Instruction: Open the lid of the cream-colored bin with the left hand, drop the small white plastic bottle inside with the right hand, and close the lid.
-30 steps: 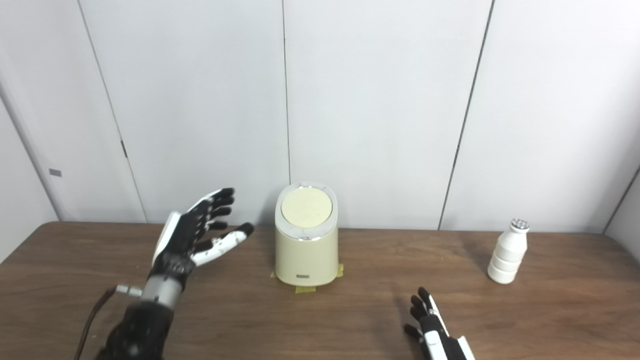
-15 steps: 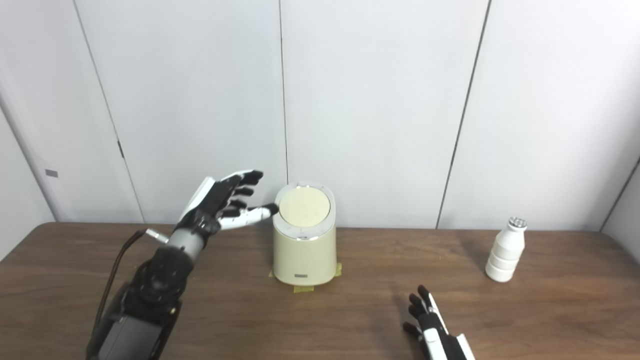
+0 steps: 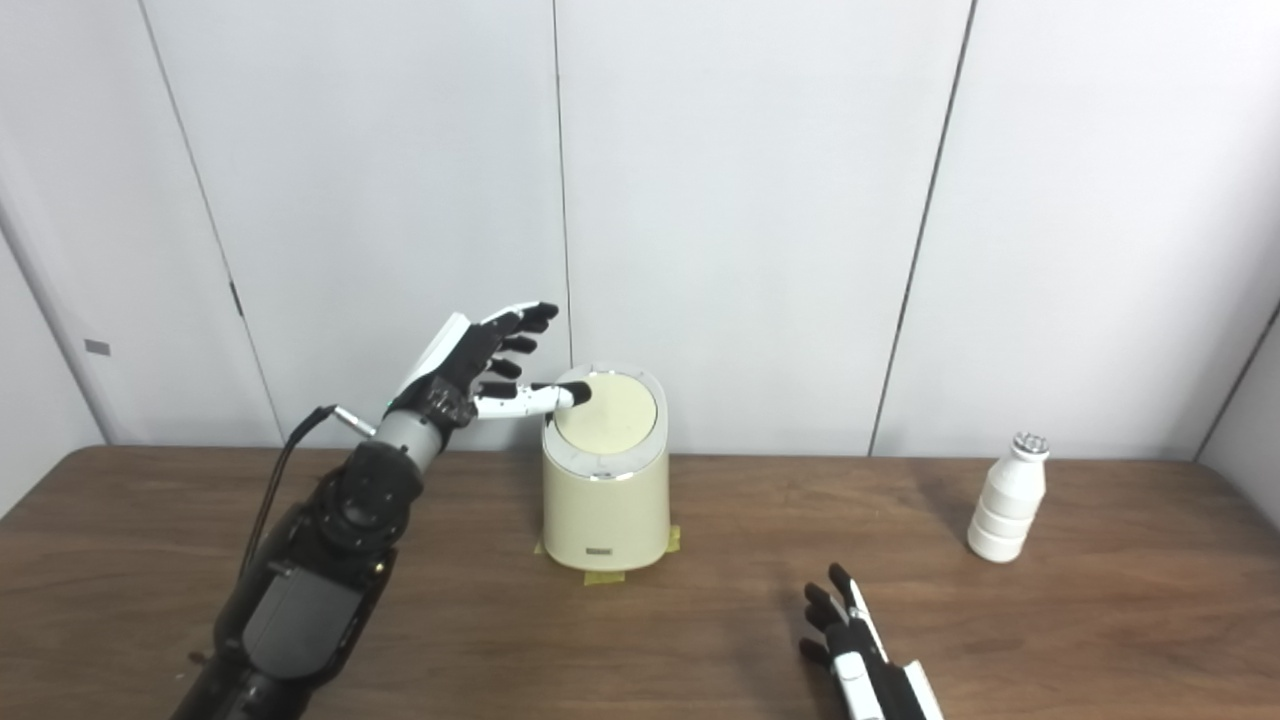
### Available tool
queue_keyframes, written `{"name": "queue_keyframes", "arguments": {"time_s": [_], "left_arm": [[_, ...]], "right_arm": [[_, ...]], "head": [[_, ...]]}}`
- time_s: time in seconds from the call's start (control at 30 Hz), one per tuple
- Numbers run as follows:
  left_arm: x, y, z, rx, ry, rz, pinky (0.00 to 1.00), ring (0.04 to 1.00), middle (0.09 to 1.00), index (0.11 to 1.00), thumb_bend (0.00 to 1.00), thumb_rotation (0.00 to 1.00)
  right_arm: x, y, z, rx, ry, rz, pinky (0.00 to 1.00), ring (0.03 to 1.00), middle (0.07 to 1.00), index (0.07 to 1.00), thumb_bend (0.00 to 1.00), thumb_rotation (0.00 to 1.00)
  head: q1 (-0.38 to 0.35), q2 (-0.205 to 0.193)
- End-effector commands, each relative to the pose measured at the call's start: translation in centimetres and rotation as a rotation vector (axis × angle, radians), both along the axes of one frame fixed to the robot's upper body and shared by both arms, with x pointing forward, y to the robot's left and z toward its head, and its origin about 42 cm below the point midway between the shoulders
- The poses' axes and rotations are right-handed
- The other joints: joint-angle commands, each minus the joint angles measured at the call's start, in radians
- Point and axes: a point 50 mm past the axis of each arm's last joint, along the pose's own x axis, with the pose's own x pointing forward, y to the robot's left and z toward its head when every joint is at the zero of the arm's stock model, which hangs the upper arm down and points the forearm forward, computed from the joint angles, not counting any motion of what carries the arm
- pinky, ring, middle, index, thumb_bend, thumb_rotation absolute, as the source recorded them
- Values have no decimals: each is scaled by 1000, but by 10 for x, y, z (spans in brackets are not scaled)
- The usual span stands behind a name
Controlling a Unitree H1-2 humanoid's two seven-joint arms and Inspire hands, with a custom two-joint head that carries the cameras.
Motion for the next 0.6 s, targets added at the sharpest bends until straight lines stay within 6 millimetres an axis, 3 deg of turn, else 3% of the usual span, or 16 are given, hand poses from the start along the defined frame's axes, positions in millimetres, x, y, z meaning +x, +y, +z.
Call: {"name": "queue_keyframes", "arguments": {"time_s": [0.0, 0.13, 0.57], "left_arm": [[11, -6, 43, 46, -124, -11, 750, 863, 896, 925, 887, 350], [19, -9, 47, 94, -109, -9, 756, 893, 924, 948, 943, 340], [34, -26, 44, 215, -122, -16, 797, 946, 974, 957, 932, 259]], "right_arm": [[-1, 11, -7, 31, -5, 10, 866, 928, 924, 1000, 566, 1000], [0, 13, -7, 35, -4, 11, 854, 922, 915, 1000, 552, 1000], [-2, 17, -6, 37, -10, 12, 843, 903, 881, 1000, 538, 1000]], "head": [[-4, 0], [-9, -2], [-9, 10]]}}
